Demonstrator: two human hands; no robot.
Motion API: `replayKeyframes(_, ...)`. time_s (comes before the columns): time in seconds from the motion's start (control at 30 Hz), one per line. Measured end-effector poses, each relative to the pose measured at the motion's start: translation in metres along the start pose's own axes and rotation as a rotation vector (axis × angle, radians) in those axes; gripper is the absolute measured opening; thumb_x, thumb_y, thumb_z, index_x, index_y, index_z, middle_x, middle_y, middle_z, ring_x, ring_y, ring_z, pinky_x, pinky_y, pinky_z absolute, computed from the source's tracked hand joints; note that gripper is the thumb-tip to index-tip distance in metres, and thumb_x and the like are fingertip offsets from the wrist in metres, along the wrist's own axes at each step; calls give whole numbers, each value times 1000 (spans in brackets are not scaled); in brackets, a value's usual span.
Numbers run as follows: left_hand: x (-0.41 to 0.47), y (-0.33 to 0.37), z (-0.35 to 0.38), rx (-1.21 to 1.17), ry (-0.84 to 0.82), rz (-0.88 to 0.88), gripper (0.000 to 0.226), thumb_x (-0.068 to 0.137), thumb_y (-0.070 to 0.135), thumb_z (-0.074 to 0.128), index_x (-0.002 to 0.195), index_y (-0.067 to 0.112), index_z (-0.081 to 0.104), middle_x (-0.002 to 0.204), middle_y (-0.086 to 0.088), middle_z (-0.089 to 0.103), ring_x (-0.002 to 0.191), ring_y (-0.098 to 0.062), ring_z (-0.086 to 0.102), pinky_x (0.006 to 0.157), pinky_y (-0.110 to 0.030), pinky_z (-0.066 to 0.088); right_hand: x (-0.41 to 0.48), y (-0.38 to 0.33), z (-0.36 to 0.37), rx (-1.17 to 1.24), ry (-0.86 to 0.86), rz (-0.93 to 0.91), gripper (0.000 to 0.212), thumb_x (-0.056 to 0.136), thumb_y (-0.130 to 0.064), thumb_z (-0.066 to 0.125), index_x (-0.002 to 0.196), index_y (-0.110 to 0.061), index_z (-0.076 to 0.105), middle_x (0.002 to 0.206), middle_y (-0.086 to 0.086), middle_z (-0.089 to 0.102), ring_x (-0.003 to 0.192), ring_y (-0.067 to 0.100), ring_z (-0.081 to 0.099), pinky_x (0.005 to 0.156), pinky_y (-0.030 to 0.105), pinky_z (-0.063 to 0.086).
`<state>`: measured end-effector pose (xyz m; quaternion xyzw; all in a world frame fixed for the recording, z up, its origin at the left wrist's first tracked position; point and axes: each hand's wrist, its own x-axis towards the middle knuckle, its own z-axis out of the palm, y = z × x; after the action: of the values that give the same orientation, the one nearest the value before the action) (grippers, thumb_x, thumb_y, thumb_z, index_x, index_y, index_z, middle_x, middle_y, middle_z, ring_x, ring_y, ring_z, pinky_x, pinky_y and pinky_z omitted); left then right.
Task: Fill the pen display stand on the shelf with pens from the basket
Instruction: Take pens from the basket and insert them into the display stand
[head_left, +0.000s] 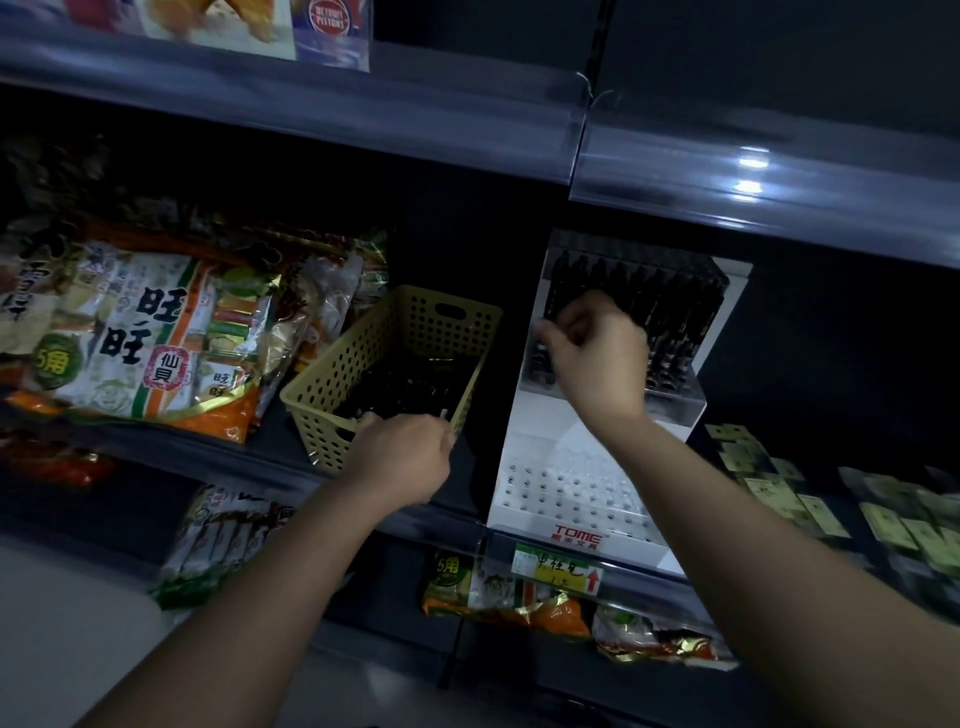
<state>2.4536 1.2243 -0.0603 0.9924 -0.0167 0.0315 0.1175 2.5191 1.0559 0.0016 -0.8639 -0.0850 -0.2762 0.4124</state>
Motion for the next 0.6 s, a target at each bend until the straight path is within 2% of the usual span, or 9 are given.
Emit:
replayKeyframes(0.1,-5,-3,-2,12,-28,36,25,101,23,31,82,23,47,93,0,62,93,-23,57,86,-35,30,-20,-10,24,43,-264,-8,24,87,-35,67,76,-14,65,67,-1,66,64,17,64,63,30,52)
replayKeyframes(0.17,-10,-5,-4,4,-74,55,22,100,23,32,85,22,47,97,-1,63,94,-23,56,85,-34,33,-29,-12,41,67,-457,98,28,91,-37,60,84,-12,68,75,7,71,68,25,68,68,44,58)
replayKeyframes(0.23,-12,-7,-7,-51,-148,51,21,99,19,35,95,16,55,99,-2,62,94,-23,55,82,-34,37,-30,-13,54,73,-549,209,30,94,-36,54,92,-8,66,83,13,71,70,30,69,69,47,58)
replayKeyframes(0.33,-15,-14,-15,-201,-325,14,26,97,13,41,113,12,61,105,-3,63,95,-20,57,80,-29,44,-28,-14,67,71,-604,324,28,96,-33,51,100,-7,59,92,16,68,76,32,69,70,47,59)
replayKeyframes(0.47,-18,-25,-25,-334,-426,-26,36,99,8,40,126,19,60,121,-4,63,111,-20,58,94,-31,45,-30,-13,75,114,-605,333,10,89,-18,56,96,-12,60,97,14,67,88,33,66,79,49,57)
replayKeyframes(0.53,-14,-30,-27,-509,-392,-119,36,100,7,40,131,15,56,122,-6,64,109,-19,60,93,-30,45,-33,-11,75,124,-573,319,16,85,-16,59,99,-11,64,94,12,68,86,31,66,79,49,57)
replayKeyframes(0.6,-8,-36,-23,-690,-241,-242,34,99,4,40,128,11,57,116,-8,65,97,-21,65,85,-32,52,-36,-10,73,133,-557,299,20,84,-17,60,102,-12,67,92,9,69,84,30,67,78,48,57)
